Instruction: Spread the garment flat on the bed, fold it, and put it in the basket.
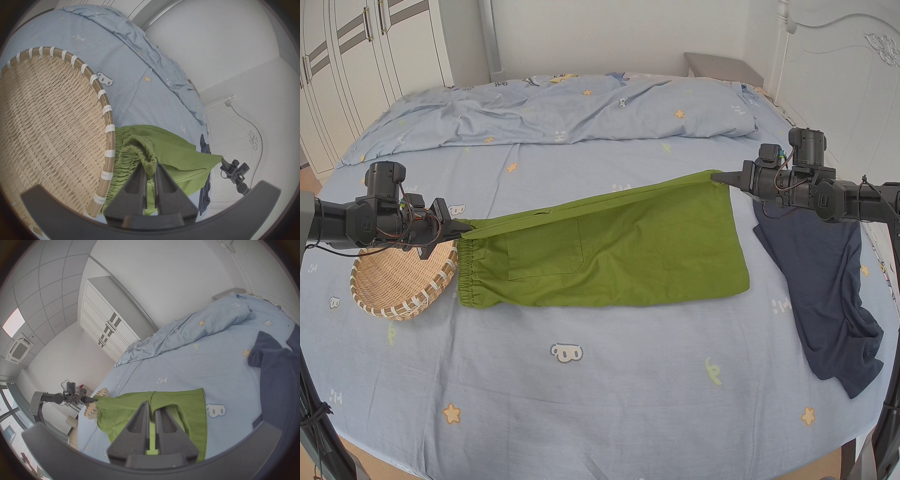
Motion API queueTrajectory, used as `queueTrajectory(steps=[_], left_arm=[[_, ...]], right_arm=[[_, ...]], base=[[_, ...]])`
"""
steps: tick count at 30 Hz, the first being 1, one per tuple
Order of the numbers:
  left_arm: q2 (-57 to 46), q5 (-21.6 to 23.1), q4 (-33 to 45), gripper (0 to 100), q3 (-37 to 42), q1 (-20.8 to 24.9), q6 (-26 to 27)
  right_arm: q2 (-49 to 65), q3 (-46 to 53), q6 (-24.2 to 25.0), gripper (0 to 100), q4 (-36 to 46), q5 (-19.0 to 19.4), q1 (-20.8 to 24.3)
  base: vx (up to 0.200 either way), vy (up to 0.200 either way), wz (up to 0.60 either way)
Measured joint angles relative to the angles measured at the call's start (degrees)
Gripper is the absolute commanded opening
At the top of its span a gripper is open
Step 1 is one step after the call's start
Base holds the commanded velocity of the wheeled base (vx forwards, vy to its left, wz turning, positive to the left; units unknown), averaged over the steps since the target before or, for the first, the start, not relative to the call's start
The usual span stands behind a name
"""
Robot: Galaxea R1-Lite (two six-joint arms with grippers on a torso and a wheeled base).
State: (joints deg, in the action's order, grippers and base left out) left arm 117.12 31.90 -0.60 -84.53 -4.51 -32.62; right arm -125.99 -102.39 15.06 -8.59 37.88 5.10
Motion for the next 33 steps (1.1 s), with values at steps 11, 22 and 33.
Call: queueTrajectory(steps=[11, 22, 33], left_arm=[[0.28, 0.00, -1.69, 0, -0.65, -0.41, -0.13], [1.40, -0.07, -2.49, 0, -0.98, -0.23, 0.05], [2.01, -0.32, -2.46, 100, -1.30, -0.17, 0.06]], right_arm=[[-1.46, -0.73, 2.05, 0, -3.30, -3.06, 0.33], [-4.55, -2.44, 2.93, 0, -5.14, -5.39, 0.57], [-6.97, -3.95, 2.95, 100, -5.00, -6.51, 1.71]], base=[[0.000, 0.000, 0.00], [0.000, 0.000, 0.00], [0.000, 0.000, 0.00]])
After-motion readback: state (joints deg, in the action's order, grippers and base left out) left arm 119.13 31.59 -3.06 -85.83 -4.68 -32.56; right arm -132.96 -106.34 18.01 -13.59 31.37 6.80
